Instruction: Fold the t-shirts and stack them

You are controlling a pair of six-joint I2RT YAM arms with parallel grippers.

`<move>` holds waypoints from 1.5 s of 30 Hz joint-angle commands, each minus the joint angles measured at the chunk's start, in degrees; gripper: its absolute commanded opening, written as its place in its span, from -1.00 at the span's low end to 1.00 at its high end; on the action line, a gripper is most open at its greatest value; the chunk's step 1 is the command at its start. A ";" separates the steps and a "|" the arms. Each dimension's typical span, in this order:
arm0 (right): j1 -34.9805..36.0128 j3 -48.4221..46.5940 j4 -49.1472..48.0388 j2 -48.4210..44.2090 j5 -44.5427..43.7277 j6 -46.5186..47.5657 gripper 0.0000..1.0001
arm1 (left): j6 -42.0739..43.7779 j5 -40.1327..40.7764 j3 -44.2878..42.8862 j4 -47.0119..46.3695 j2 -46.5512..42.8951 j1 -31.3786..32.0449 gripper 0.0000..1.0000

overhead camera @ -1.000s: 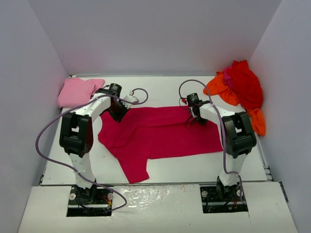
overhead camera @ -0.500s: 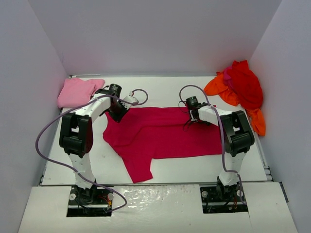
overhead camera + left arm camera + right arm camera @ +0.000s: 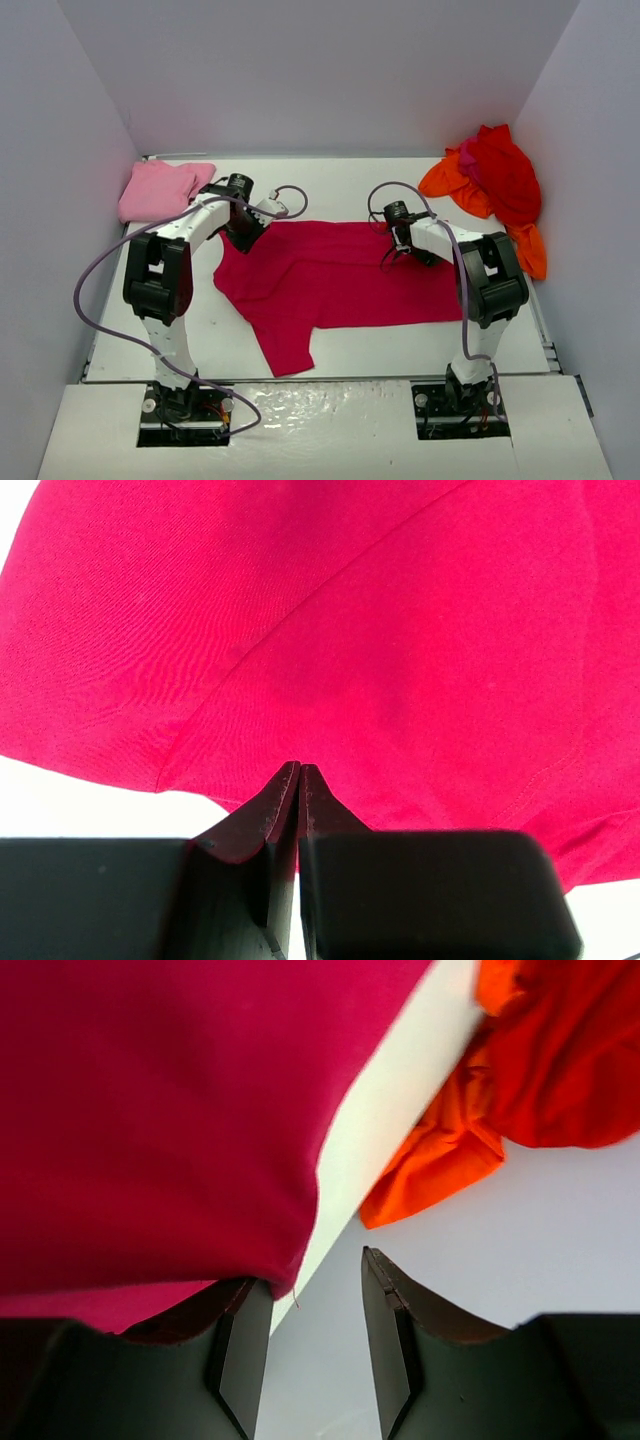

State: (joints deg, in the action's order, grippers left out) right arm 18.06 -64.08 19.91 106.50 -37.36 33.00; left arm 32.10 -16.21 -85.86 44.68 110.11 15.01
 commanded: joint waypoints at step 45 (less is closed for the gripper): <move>-0.46 -33.25 12.52 22.35 12.30 -5.79 -0.78 | -3.49 6.94 -28.70 17.51 23.23 0.16 -1.00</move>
State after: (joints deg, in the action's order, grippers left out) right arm 17.67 -90.23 31.33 125.32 -22.06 28.94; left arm 30.15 -14.36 -104.88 56.37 127.73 16.76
